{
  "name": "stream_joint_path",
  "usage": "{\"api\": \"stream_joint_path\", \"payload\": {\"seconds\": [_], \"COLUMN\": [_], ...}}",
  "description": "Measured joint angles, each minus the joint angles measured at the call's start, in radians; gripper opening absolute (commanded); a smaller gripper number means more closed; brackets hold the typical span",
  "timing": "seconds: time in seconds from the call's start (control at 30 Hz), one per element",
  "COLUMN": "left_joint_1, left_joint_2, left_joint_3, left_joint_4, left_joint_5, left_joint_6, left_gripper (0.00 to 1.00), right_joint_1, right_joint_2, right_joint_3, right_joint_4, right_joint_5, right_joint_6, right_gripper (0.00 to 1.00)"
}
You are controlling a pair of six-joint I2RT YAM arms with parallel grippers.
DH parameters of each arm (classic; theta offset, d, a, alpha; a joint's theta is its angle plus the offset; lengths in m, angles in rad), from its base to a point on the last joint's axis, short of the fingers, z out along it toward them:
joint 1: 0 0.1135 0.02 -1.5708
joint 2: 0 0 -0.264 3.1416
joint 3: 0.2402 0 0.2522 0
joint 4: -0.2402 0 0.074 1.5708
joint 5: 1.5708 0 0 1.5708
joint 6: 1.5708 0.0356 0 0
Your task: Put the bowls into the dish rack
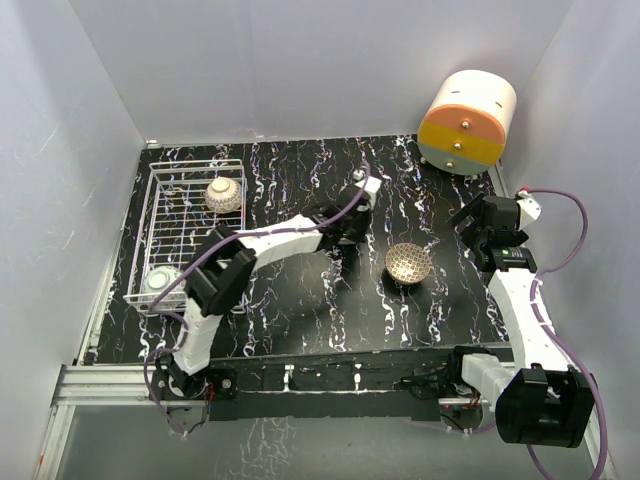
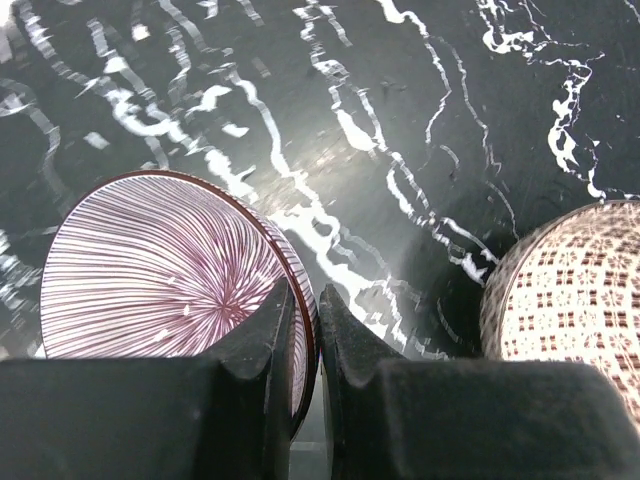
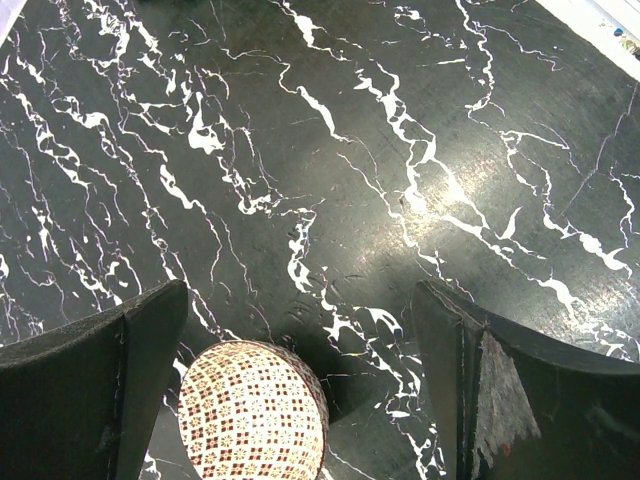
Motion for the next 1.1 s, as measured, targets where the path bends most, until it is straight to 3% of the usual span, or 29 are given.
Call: {"api": "stream_joint_path", "payload": {"seconds": [0.13,0.47,0.63,0.93,1.1], "left_joint_1": [0.072,0.316,0.523,0.850,0.943], "left_joint_2": [-0.170,-0.633,-0.807,-0.900,-0.887], "left_joint_3": [-0.149,-0.362,-0.502,-0.727,-0.802], "left_joint_4": [0.040,0.217,0.281,0.407,0.512], "left_joint_5": [0.057,0.267,0.340,0.519,0.599], "left_joint_6": [-0.041,-0.187,-0.288,-0.520,-0.626], "left_gripper": [0.00,0.00,0.00,0.00,0.00], "right_joint_1": [0.000,0.000,0.000,0.001,0.014], "right_joint_2": [0.000,-0.003,-0.007,-0.008,-0.008], "right_joint_3": [-0.003,-0.034,-0.042,-0.064,-0.065], "right_joint_4": [0.001,0.008,0.011,0.019,0.023], "right_joint_5": [-0.001,-0.019,-0.035,-0.062,-0.068], "right_joint_6": [0.000,0.010,0.011,0.014,0.014], "right_gripper": [0.98,0.98,0.98,0.98,0.98]}}
